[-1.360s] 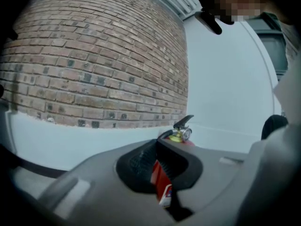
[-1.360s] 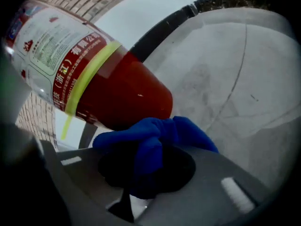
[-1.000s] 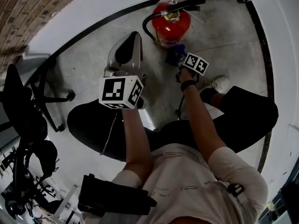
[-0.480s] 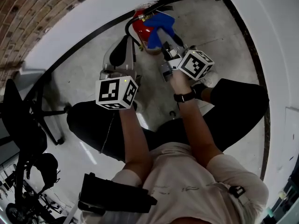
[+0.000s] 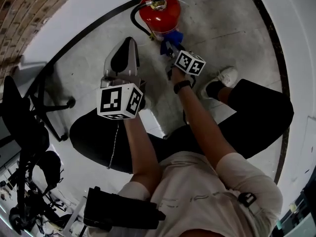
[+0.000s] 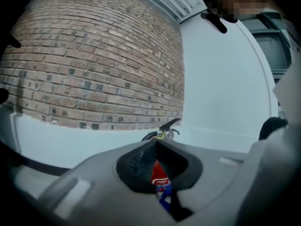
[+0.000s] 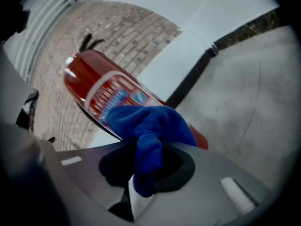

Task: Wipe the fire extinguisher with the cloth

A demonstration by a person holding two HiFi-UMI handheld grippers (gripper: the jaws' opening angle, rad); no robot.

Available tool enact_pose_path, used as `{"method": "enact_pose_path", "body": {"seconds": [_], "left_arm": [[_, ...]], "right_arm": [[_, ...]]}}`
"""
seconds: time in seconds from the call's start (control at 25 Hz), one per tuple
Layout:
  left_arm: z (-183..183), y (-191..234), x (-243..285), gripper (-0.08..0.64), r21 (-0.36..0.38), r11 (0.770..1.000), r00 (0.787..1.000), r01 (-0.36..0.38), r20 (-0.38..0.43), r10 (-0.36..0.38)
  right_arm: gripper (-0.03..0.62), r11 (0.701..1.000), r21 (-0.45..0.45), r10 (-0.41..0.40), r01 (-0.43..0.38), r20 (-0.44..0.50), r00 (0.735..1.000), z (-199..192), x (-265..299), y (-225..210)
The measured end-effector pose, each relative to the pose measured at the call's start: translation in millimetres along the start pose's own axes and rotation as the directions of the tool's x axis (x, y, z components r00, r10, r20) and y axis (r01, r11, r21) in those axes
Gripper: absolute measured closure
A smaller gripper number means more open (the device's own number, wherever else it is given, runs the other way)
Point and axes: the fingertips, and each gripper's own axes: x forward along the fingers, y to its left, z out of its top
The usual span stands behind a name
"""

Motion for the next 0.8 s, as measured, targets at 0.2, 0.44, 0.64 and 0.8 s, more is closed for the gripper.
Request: {"method": "enact_pose_path", "body": {"seconds": [0.2, 0.44, 0.64, 0.8], "left_arm": [[-14, 7, -1, 0.56, -0.003, 1.0, 0.999, -0.025, -0.033, 0.024], [-27, 24, 1, 0.56, -0.005, 0.999, 0.997, -0.044, -0.071, 0.043], [-11, 23, 9, 0.56, 0.021, 1.0, 0.999, -0.016, -0.043, 0.017], [9, 12, 23, 0.56, 0.018, 0.999, 0.999, 0.034, 0.006, -0.035]], "right_arm": [[0.517, 0.987, 0.056, -0.136, 0.15, -0.202, 0.97, -71, 35, -100], [0.52, 0.976, -0.022, -0.206, 0.217, -0.413, 0.887, -102, 54, -142], [0.518, 0.97, 0.158, -0.138, 0.184, -0.267, 0.954, -48, 23, -110], [0.518, 0.989, 0.14, 0.033, -0.039, 0.042, 0.999, 73, -38, -11]]}}
